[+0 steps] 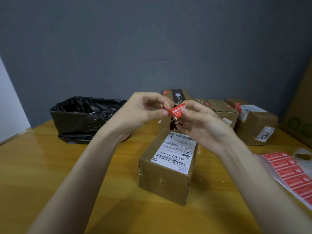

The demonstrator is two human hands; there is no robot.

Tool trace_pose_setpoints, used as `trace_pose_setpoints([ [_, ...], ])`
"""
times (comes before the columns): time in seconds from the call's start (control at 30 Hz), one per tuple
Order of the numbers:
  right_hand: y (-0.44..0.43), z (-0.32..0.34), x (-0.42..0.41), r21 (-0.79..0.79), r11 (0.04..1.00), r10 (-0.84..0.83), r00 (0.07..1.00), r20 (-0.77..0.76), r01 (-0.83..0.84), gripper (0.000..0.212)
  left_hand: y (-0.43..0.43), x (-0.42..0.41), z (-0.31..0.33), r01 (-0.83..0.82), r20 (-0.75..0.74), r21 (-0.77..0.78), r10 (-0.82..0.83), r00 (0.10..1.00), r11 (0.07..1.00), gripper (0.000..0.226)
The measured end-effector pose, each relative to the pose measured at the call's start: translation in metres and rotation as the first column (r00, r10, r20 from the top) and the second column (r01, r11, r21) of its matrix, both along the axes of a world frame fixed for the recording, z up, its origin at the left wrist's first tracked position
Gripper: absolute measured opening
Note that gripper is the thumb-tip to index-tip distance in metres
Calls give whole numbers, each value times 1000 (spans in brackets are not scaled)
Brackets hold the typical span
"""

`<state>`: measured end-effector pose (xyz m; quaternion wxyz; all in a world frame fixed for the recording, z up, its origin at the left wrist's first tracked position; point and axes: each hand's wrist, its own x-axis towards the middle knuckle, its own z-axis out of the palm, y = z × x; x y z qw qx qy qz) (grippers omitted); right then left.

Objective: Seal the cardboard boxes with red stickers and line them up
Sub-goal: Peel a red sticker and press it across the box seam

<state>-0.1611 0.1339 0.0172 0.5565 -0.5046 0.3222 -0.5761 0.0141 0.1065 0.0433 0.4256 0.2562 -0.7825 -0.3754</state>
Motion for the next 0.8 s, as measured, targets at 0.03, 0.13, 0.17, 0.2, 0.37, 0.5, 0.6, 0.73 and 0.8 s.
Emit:
trace_pose_setpoints([
  [0.03,-1,1,2,-2,1000,5,1000,-12,-5,13,-2,0,-1,-22,1,-18,22,1000,1000,17],
  [0.13,-6,3,11,-19,1000,-18,997,-78,17,9,-6,-1,-1,-100,-58,-45,97,994,994,18],
  [0.17,-8,4,14,-28,999,-42,995,-85,40,8,-7,-1,-2,-110,-85,-42,106,991,993,18],
  [0.2,-10,6,17,-40,997,-67,994,-82,64,9,-8,-1,-2,-117,-113,-32,113,987,993,18],
  [0.37,-17,17,37,-114,974,-209,969,-135,194,12,-14,3,-4,-199,-234,87,214,949,976,28],
  [0.5,-30,20,53,-124,943,-324,937,-129,309,11,-20,11,-5,-208,-297,219,269,916,953,10],
  [0.6,-39,18,63,-93,950,-308,942,-132,298,7,-24,18,-7,-281,-313,238,347,884,930,10],
  [0.73,-47,20,80,28,980,-194,979,-65,196,16,-33,29,-10,-506,-333,215,550,766,835,18],
  [0.8,-50,22,88,48,985,-158,984,-81,163,22,-39,36,-13,-600,-304,216,637,708,770,16],
])
